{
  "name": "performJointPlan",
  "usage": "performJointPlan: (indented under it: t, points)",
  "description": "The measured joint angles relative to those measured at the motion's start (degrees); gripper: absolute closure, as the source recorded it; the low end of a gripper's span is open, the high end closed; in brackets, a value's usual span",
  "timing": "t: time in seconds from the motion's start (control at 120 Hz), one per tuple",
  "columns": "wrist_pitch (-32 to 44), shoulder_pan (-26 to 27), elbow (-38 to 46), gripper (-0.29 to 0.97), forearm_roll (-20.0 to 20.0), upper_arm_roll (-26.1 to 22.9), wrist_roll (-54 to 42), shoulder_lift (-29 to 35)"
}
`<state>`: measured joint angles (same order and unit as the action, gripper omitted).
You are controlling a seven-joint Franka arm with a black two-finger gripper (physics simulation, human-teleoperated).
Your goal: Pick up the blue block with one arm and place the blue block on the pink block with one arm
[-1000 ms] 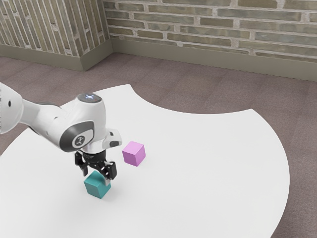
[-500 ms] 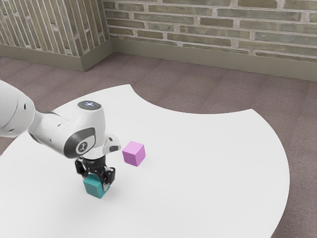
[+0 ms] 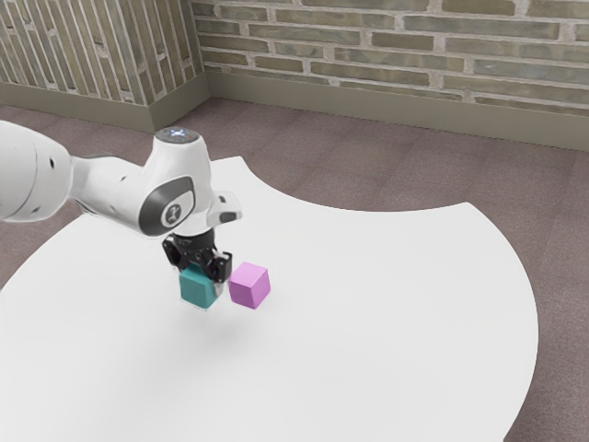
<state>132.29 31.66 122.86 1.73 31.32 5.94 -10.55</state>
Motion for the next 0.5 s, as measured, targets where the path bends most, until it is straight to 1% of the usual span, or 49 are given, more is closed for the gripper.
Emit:
performJointPlan:
  t: [0.142, 0.233, 0.283, 0.35, 0.383, 0.433, 0.5]
  points:
    - [-3.93, -0.48, -6.34, 0.41, 0.32, -0.09, -2.48, -0.92]
    - [-5.97, -2.76, -10.14, 0.43, -0.25, -1.21, -4.09, -3.07]
    - [-6.95, -4.95, -13.05, 0.43, -1.07, -3.16, -5.07, -5.08]
    - [-8.03, -10.51, -16.17, 0.43, -1.72, -9.08, -6.26, -7.8]
    - [-8.46, -12.33, -16.97, 0.44, -1.94, -11.03, -6.81, -8.85]
    - [-8.97, -13.7, -17.72, 0.44, -2.21, -12.46, -7.58, -10.17]
    - [-9.49, -14.42, -18.92, 0.44, -2.45, -13.14, -8.54, -11.29]
